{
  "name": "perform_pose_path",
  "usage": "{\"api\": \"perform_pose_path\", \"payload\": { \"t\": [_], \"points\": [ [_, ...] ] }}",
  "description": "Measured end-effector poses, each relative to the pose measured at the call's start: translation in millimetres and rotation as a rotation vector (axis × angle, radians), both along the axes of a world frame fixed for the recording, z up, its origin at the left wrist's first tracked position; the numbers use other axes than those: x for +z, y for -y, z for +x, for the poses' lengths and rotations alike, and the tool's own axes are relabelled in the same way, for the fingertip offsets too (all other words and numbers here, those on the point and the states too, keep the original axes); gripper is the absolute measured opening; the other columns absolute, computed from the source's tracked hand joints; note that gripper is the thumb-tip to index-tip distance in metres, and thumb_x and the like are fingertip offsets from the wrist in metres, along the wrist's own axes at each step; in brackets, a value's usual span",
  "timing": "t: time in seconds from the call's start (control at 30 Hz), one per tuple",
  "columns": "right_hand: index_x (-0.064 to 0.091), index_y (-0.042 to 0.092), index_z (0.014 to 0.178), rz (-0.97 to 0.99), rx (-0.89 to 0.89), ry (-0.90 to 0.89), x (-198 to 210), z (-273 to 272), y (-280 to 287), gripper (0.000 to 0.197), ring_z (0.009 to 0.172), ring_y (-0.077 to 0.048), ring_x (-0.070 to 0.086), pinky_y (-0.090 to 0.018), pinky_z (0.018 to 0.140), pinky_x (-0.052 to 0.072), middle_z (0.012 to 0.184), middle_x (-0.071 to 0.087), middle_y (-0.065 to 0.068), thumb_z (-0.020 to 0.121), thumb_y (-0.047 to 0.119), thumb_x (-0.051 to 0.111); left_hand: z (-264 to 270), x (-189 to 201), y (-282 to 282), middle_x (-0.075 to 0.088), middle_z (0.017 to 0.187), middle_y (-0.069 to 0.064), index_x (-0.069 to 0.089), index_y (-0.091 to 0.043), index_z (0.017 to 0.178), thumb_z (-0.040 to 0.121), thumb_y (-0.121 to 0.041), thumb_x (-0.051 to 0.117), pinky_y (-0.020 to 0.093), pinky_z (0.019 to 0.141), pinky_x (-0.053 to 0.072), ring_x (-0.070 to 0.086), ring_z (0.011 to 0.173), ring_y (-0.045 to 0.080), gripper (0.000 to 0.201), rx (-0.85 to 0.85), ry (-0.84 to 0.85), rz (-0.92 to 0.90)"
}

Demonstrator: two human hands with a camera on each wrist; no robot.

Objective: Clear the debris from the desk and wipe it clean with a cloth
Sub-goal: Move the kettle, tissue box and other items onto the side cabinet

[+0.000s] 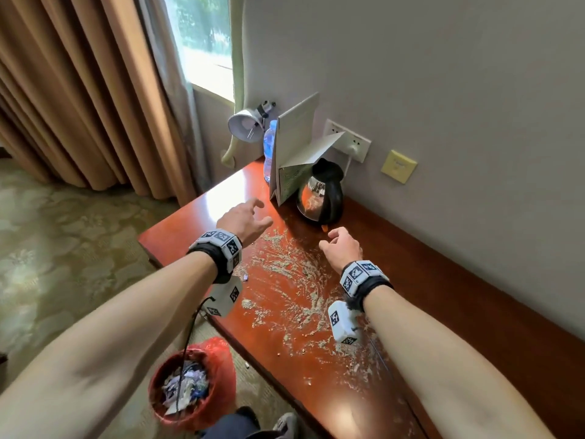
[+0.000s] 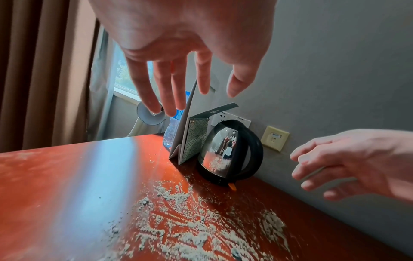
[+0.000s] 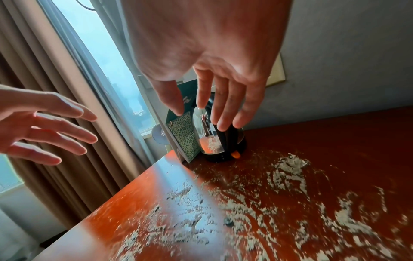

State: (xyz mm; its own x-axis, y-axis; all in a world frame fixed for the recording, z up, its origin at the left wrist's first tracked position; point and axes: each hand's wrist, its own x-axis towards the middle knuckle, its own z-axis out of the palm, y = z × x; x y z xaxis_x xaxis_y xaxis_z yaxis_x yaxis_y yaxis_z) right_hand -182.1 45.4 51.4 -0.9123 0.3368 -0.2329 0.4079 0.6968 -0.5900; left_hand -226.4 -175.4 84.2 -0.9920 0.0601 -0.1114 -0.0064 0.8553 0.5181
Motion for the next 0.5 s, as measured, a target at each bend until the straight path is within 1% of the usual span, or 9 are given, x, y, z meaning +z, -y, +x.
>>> {"api": "perform_pose_path", "payload": {
  "t": [0.1, 0.17, 0.23, 0.3, 0.4, 0.47, 0.5],
  "points": [
    [0.051, 0.02, 0.123, -0.008, -0.038, 0.006, 1.8, -21.6, -6.5, 0.037, 0.114, -0.025, 0.054, -0.035, 0.096, 0.041, 0.124, 0.059, -0.004, 0.089, 0.031, 0.06, -29.6, -4.8, -4.4, 0.063, 0.12, 0.006, 0.044, -0.022, 0.133, 0.089, -0.046, 0.059, 0.031, 0.077, 0.045, 0.056, 0.093, 0.021, 0.052, 0.004, 0.023, 0.01],
    [0.047, 0.02, 0.127, -0.022, -0.073, 0.007, 1.8, -39.1, -10.0, 0.042, 0.116, -0.026, 0.053, -0.036, 0.097, 0.041, 0.128, 0.056, -0.004, 0.089, 0.032, 0.061, -51.1, -8.8, -7.7, 0.061, 0.127, 0.008, 0.038, -0.019, 0.138, 0.089, -0.046, 0.061, 0.033, 0.081, 0.046, 0.058, 0.099, 0.023, 0.061, 0.014, 0.043, 0.037],
    [0.043, 0.02, 0.132, -0.034, -0.104, 0.003, 2.0, -56.9, -13.5, 0.048, 0.118, -0.027, 0.051, -0.035, 0.096, 0.039, 0.134, 0.052, -0.006, 0.089, 0.031, 0.062, -72.5, -14.4, -12.4, 0.056, 0.135, 0.01, 0.028, -0.018, 0.144, 0.087, -0.045, 0.064, 0.034, 0.085, 0.047, 0.06, 0.108, 0.027, 0.072, 0.02, 0.053, 0.072],
    [0.04, 0.018, 0.136, -0.028, -0.138, -0.008, 3.0, -73.5, -17.5, 0.054, 0.12, -0.028, 0.051, -0.034, 0.096, 0.04, 0.137, 0.049, -0.008, 0.089, 0.03, 0.064, -93.9, -20.6, -19.3, 0.051, 0.141, 0.012, 0.021, -0.017, 0.147, 0.086, -0.043, 0.067, 0.036, 0.086, 0.047, 0.06, 0.113, 0.03, 0.081, -0.003, 0.069, 0.111],
    [0.036, 0.015, 0.14, -0.018, -0.166, -0.006, 2.6, -97.9, -20.7, 0.062, 0.124, -0.03, 0.048, -0.035, 0.099, 0.039, 0.139, 0.046, -0.01, 0.088, 0.032, 0.065, -125.1, -31.0, -27.6, 0.048, 0.142, 0.013, 0.019, -0.015, 0.148, 0.084, -0.043, 0.07, 0.037, 0.089, 0.047, 0.057, 0.117, 0.031, 0.086, -0.034, 0.076, 0.156],
    [0.036, 0.015, 0.141, -0.027, -0.18, 0.004, 0.1, -115.1, -22.0, 0.063, 0.126, -0.03, 0.047, -0.037, 0.102, 0.038, 0.141, 0.045, -0.011, 0.089, 0.035, 0.065, -145.2, -38.3, -31.7, 0.047, 0.142, 0.012, 0.018, -0.014, 0.148, 0.083, -0.041, 0.072, 0.034, 0.089, 0.045, 0.055, 0.118, 0.029, 0.089, -0.039, 0.077, 0.204],
    [0.036, 0.014, 0.14, -0.038, -0.188, 0.006, -1.7, -122.7, -22.7, 0.063, 0.126, -0.03, 0.048, -0.037, 0.102, 0.039, 0.141, 0.046, -0.011, 0.089, 0.037, 0.066, -153.4, -41.2, -33.6, 0.047, 0.143, 0.011, 0.018, -0.013, 0.148, 0.083, -0.038, 0.073, 0.031, 0.091, 0.043, 0.054, 0.12, 0.028, 0.09, -0.044, 0.081, 0.248]
  ]
}}
